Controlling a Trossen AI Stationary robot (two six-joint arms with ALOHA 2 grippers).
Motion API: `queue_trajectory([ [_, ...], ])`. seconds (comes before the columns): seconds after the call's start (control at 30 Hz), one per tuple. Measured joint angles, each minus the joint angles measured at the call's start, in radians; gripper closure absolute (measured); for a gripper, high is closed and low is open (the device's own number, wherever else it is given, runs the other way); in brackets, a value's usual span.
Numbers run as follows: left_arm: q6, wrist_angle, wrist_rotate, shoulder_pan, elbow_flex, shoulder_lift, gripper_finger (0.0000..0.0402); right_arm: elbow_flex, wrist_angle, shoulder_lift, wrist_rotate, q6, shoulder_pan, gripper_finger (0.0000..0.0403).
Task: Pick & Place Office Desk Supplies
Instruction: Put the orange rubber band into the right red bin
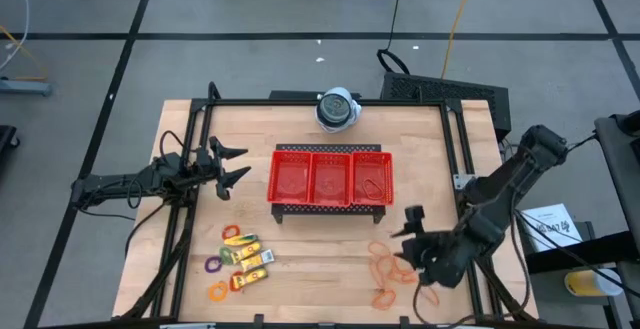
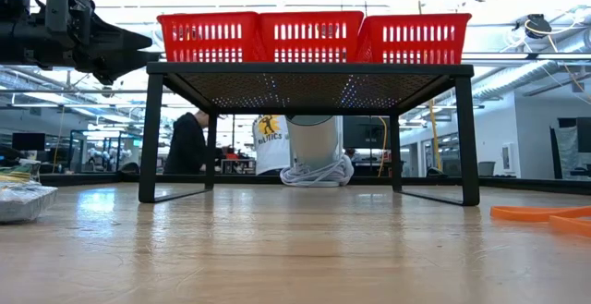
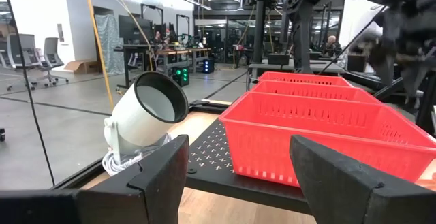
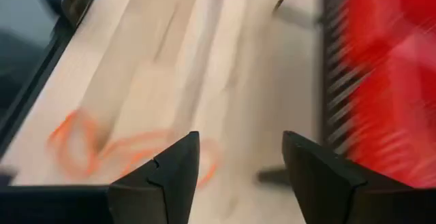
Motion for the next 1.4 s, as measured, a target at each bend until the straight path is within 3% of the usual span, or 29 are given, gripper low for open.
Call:
queue_trajectory([
  [0.23,0.000,0.000,0.000,0.000,0.000,0.000,0.0135,-0.006,-0.183,0.111,-0.252,0.314,0.037,0.0224],
  [0.47,0.000,0.000,0.000,0.000,0.000,0.000,0.0135,-0.007,-0.200,0.208,-0.256,0.363,0.064,0.0236],
  [0.93,0.000,0.000,0.000,0.000,0.000,0.000,0.0135,-0.015,-0.141,0.285,-0.274,0.451,0.035,0.0237],
  [1.13,0.000,0.000,0.000,0.000,0.000,0.000,0.0135,-0.128,-0.042,0.297,-0.330,0.540,-0.036,0.0237],
  [1.4,0.000,0.000,0.000,0.000,0.000,0.000,0.0135,-0.275,0.178,0.280,-0.335,0.502,-0.067,0.0236],
])
